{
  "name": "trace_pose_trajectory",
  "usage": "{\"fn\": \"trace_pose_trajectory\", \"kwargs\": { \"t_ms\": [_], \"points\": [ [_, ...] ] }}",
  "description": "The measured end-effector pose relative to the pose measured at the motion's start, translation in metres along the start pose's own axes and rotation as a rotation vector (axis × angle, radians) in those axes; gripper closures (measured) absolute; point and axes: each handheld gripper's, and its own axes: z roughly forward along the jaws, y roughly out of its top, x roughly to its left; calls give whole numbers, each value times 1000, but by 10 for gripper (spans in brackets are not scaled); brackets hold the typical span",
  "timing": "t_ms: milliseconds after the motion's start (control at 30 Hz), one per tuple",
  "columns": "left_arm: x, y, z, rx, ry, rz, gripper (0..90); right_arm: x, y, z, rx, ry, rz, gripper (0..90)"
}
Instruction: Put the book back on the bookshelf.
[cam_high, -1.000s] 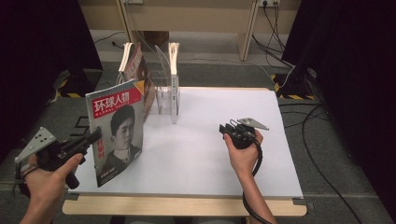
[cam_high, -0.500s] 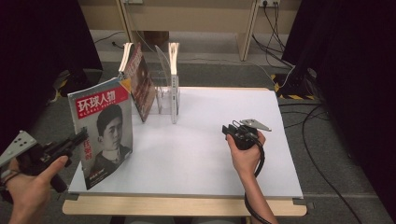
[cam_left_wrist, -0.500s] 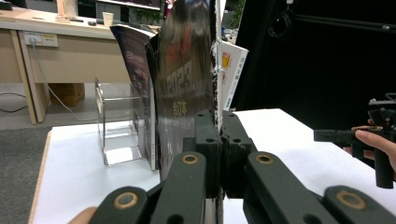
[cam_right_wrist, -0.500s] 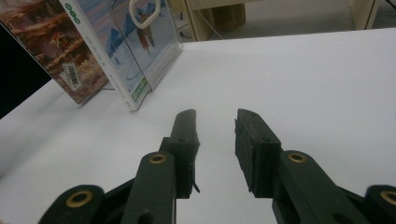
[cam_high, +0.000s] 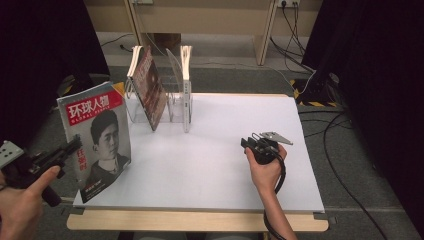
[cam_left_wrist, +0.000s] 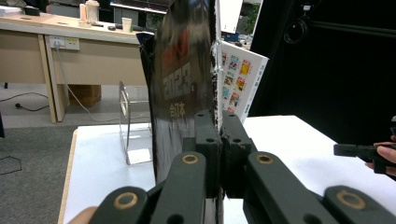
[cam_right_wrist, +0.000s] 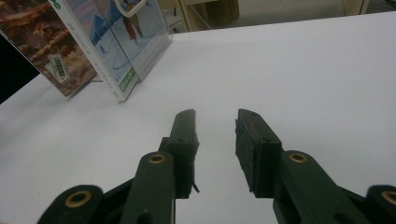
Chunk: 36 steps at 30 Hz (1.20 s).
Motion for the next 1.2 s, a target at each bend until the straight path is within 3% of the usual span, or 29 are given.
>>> {"fn": "trace_pose_trajectory", "kwargs": {
  "t_ms": [667,1200],
  "points": [
    [13,7,16,4,36,7,872,-11,-8,-2,15,-23,14,681],
    [22,16,42,-20,64,7,872,-12,-10,-1,21,-29,12,681]
  ]
}}
